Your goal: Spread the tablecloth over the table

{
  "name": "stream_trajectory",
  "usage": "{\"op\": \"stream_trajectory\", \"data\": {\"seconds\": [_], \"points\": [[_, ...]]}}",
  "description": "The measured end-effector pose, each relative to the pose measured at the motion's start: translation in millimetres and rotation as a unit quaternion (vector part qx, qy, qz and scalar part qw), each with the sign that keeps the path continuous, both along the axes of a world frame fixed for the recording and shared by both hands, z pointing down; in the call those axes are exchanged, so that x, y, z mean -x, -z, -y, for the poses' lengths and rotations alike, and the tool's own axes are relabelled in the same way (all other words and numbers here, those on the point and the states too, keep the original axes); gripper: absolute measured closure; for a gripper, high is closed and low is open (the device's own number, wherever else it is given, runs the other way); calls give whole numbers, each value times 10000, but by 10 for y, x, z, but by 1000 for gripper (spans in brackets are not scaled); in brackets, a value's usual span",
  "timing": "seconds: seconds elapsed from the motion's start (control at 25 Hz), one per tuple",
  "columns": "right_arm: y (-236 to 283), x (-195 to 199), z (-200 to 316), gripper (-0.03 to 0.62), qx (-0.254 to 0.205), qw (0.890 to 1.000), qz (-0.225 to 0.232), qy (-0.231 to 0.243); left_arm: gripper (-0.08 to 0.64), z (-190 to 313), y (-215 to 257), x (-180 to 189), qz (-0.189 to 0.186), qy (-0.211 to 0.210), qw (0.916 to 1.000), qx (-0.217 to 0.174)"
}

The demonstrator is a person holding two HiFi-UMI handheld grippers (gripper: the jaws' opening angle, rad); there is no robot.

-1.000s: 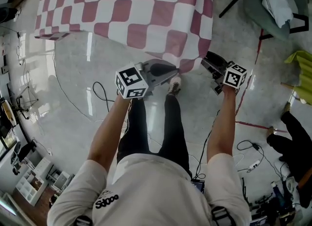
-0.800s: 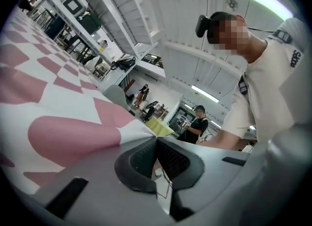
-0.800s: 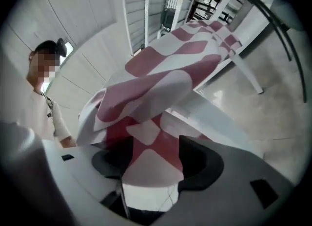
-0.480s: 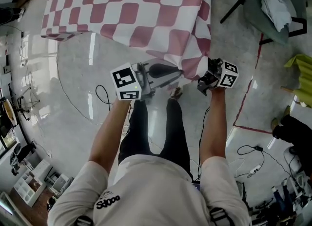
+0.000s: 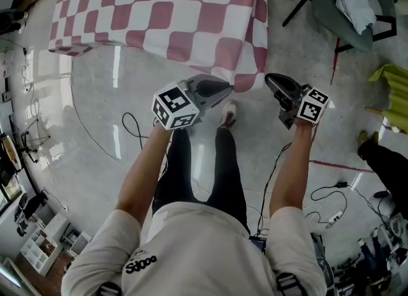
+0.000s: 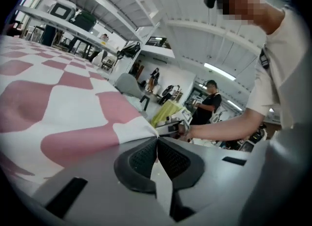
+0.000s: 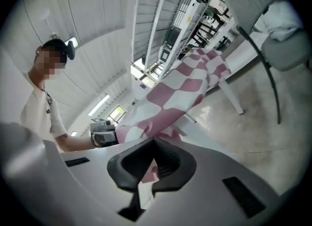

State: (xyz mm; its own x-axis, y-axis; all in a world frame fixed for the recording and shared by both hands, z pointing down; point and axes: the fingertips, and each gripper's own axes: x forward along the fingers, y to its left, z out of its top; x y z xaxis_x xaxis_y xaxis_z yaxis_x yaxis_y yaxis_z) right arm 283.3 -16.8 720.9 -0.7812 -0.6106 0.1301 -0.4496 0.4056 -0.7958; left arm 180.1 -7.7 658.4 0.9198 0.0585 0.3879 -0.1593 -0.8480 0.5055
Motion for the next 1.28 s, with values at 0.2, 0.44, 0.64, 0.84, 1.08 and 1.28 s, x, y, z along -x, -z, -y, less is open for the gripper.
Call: {"op": "stream_trajectory", "data": {"seconds": [0.2, 0.44, 0.64, 0.84, 1.08, 1.28], "points": [[-251, -336, -28, 571, 324, 9897, -1284, -534, 382, 194, -673, 123, 1325, 1073, 9840, 513], [-206, -501, 84, 569, 426, 9547, -2732, -1100, 340, 243, -777, 238, 1688, 1233, 9771, 405], [358, -380, 189, 569, 138, 9369, -3176, -1452, 449, 444, -231, 496, 1064, 1564, 9819, -49], [1224, -58, 387, 569, -245, 9186, -3640, -1520, 512, 796, 606, 898, 706, 1765, 9787, -775], [2487, 427, 729, 569, -974, 8989, -3979, -1553, 528, 1271, 1719, 1399, 479, 1966, 9638, -1736], [3445, 721, 966, 571, -1641, 8812, -4101, -1684, 529, 1580, 2574, 1857, 210, 2253, 9452, -2355]]}}
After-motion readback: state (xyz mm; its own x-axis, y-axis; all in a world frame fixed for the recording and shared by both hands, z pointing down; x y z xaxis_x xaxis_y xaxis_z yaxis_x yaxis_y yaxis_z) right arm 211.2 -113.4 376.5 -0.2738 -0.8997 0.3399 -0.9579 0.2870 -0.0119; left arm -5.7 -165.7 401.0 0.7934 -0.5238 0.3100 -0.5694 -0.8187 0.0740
